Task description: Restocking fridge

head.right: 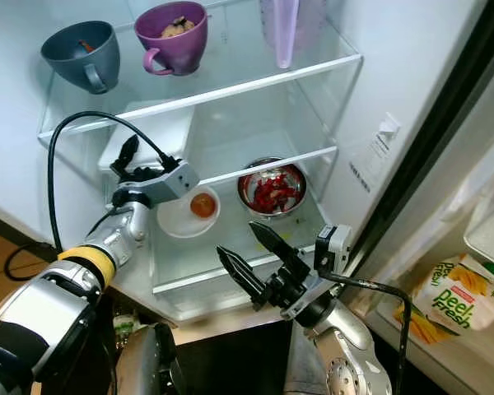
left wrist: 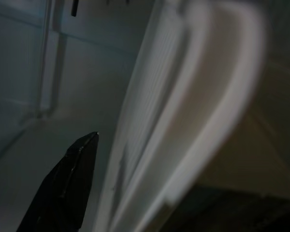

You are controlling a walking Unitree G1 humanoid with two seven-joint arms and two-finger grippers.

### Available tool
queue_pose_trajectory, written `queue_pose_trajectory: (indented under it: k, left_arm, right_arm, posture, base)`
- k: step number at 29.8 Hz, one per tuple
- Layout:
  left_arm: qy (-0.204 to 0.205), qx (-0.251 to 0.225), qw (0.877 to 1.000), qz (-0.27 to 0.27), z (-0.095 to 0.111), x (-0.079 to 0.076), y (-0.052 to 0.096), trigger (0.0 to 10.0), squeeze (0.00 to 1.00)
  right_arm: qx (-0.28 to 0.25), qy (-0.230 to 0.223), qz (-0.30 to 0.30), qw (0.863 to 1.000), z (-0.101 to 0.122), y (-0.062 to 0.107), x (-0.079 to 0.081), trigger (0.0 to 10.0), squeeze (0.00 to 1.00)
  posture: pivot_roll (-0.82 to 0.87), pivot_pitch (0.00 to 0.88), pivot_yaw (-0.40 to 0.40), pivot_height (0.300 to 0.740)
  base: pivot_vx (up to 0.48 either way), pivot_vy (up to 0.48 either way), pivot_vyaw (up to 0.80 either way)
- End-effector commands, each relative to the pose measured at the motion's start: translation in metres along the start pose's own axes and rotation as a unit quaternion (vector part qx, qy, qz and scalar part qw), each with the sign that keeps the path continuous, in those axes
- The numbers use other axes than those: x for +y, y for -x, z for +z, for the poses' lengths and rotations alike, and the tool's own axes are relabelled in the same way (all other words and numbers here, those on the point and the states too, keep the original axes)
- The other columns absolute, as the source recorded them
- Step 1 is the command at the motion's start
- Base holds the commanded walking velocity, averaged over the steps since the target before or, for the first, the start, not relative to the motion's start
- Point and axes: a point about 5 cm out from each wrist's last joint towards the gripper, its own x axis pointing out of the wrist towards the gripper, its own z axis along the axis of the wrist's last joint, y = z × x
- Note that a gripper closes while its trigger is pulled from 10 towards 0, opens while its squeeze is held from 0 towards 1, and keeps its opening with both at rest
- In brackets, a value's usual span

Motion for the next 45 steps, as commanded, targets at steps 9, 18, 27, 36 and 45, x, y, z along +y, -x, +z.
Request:
queue_pose_trajectory:
  k: [9,18,27,36,45]
  left_arm:
    - [0.082,-0.040,0.980,-0.178,0.008,-0.082,0.060,10.0,0.00]
    - [0.074,-0.024,0.970,-0.230,-0.024,-0.104,0.099,10.0,0.00]
    - [0.080,-0.025,0.973,-0.214,-0.023,-0.098,0.094,10.0,0.00]
    - [0.086,-0.071,0.981,-0.157,-0.009,-0.081,0.078,10.0,0.00]
    - [0.090,-0.074,0.982,-0.150,-0.009,-0.081,0.080,10.0,0.00]
  right_arm:
    - [-0.004,0.002,0.001,1.000,0.002,-0.006,-0.004,10.0,0.00]
    - [-0.004,0.001,0.001,1.000,0.001,-0.010,-0.009,10.0,0.00]
    - [0.065,0.010,-0.021,0.998,-0.019,-0.026,-0.014,10.0,0.00]
    - [0.025,-0.088,-0.129,0.987,-0.020,-0.028,-0.043,10.0,0.00]
    - [-0.071,-0.217,-0.145,0.963,-0.018,-0.027,-0.057,10.0,0.00]
  posture:
    - [-0.19,0.276,0.195,0.530]
    - [-0.17,0.252,0.189,0.530]
    - [-0.16,0.252,0.174,0.530]
    - [-0.16,0.265,0.167,0.530]
    - [-0.14,0.272,0.160,0.530]
  base:
    - [0.000,0.000,0.00]
    - [0.000,0.000,0.00]
    - [0.000,0.000,0.00]
    - [0.000,0.000,0.00]
    - [0.000,0.000,0.00]
